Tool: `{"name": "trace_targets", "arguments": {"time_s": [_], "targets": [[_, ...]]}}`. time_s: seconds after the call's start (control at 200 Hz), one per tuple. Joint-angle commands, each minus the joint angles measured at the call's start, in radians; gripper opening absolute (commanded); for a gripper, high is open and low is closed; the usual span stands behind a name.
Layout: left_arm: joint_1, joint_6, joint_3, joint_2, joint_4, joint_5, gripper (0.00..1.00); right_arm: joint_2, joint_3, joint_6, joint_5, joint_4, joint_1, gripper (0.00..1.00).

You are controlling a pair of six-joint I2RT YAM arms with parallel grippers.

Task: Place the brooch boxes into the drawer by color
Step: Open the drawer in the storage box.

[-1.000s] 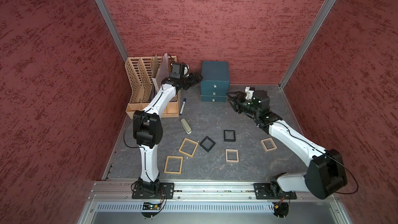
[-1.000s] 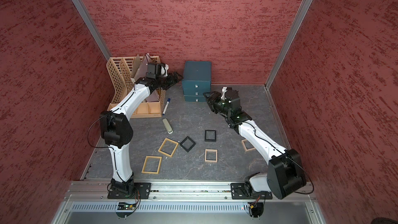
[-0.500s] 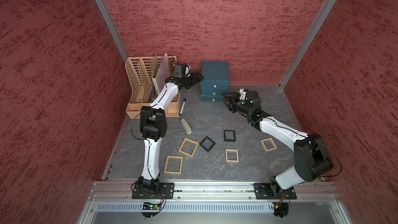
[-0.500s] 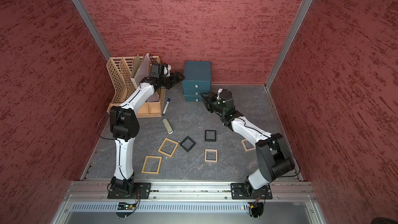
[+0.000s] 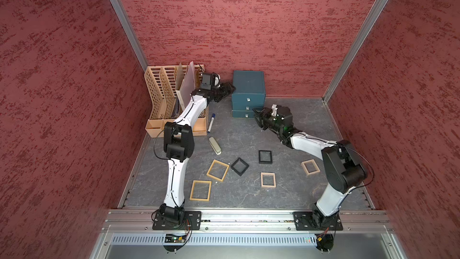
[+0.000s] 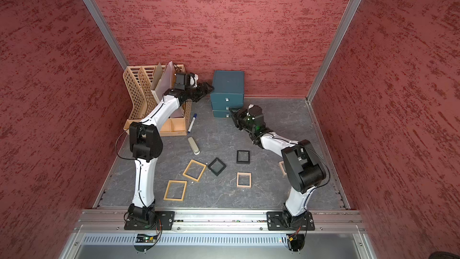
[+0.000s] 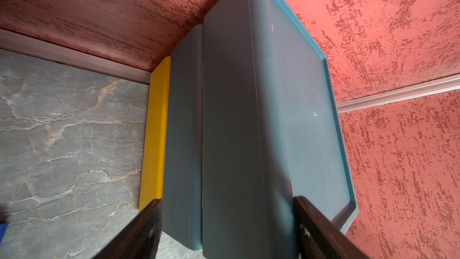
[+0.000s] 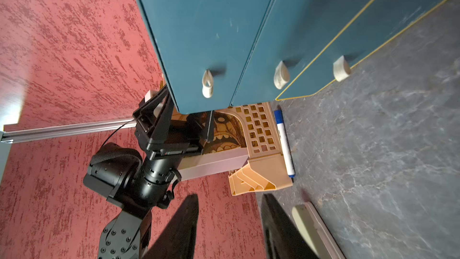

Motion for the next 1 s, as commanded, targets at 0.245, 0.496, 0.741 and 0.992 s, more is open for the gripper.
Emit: {"name": "trace_targets", "arguments": {"time_s": [0.245,0.496,0.741,0.992], "targets": [[-0.003,0.01,0.002,0.021,-0.027,-0.024,0.83,0.146,0.15,0.066,0.068,0.145,0.004,0.45],[-0.008,0.013,0.007,0.025,-0.041,-0.031,0.83,0.223,0.208,0.114,0.099,0.219,0.01,0.43],[-0.009,0.012,0.011,0.025,-0.047,-0.034,0.83,0.277,0.268,0.134,0.122,0.199,0.012,0.35],[-0.013,0.01,0.016,0.029,-0.05,-0.04,0.83,0.298,0.32,0.14,0.131,0.157,0.009,0.29]]}}
